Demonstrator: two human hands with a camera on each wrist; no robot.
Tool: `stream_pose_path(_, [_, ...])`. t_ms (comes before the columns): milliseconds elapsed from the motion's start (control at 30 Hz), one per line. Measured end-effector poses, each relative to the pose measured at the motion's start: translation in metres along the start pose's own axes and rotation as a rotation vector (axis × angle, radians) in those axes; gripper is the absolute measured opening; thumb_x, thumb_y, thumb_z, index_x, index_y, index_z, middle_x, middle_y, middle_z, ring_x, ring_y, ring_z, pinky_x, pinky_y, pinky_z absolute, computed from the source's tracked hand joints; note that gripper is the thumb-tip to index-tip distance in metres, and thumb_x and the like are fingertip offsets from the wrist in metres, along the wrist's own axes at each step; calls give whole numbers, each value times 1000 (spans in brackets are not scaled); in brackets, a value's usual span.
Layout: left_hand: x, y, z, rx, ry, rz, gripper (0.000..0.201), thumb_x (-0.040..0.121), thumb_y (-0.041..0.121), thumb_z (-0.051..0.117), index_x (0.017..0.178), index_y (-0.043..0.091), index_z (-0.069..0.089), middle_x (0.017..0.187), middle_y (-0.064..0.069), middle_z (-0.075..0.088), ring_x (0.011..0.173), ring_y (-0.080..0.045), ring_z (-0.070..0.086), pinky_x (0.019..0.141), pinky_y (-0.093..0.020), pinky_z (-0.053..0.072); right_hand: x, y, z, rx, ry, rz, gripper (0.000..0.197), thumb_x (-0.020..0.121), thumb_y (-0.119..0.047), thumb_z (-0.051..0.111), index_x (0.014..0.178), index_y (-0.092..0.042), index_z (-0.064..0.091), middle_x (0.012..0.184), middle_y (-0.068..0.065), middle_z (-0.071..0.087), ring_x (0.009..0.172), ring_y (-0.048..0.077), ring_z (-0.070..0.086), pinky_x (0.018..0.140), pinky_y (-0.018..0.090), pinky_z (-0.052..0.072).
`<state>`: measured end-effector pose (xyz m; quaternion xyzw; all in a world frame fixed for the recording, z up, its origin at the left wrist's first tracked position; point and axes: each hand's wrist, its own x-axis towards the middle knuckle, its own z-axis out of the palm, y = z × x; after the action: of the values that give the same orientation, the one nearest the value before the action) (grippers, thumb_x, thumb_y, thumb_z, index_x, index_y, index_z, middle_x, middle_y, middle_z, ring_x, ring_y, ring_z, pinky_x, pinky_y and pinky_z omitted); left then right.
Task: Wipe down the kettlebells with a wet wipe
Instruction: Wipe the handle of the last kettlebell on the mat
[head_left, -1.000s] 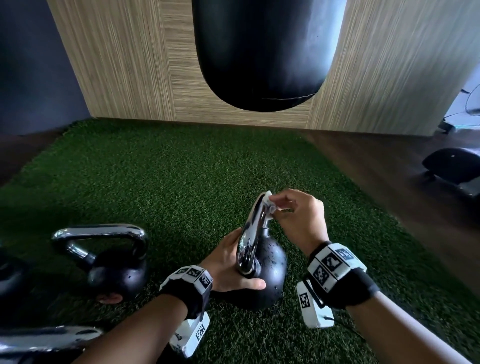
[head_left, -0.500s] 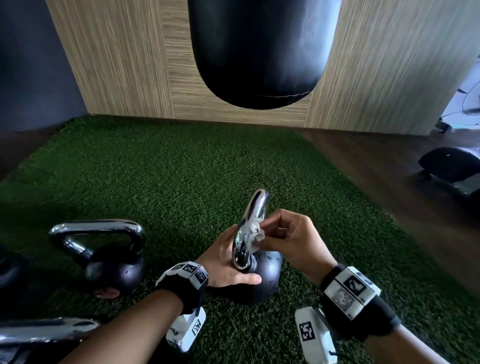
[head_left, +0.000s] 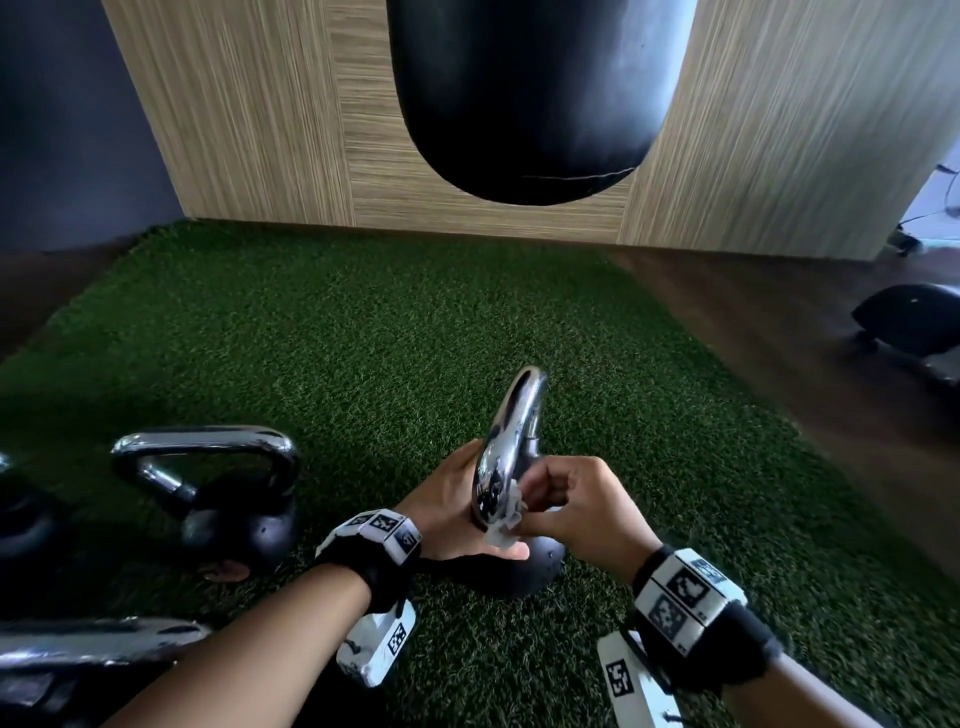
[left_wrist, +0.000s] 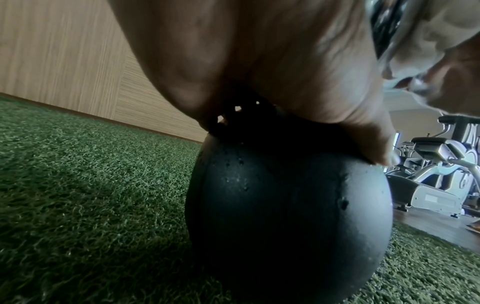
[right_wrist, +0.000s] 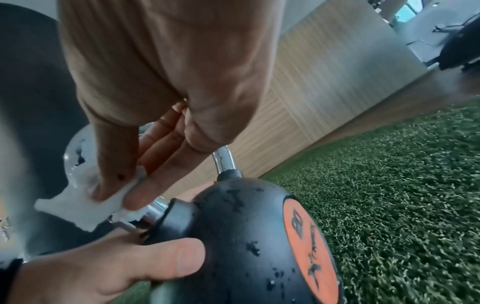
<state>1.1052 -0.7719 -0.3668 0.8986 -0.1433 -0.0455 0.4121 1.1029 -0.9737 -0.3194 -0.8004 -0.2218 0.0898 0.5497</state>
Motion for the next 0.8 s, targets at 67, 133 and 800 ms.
stream_pose_path(67, [4,1,1,-21,-10,117,97,65,44,93,144,25,42,142,-1,56,132,-23,55,111,-44,45,1,2,2,-91,3,-4,26,63,-9,94,81,-15,75,80,3,77,73,17,74,71,32,61])
stream_pose_path(133, [5,2,1,9,6,176,93,64,51,91,141,35,42,133,10,60,126,-12,57,109,-42,48,3,1,1,-150,-21,5,23,68,-12,92,86,-13,78,83,2,78,78,19,75,77,36,62])
stream_pose_path(800, [9,-20,6,34,11,120,97,59,66,89,139,30,46,133,9,58,130,-16,53,113,-44,42,34,-24,-13,56,-416,85,25,90,14,60,113,9,69,115,35,67,107,59,59,102,65,44])
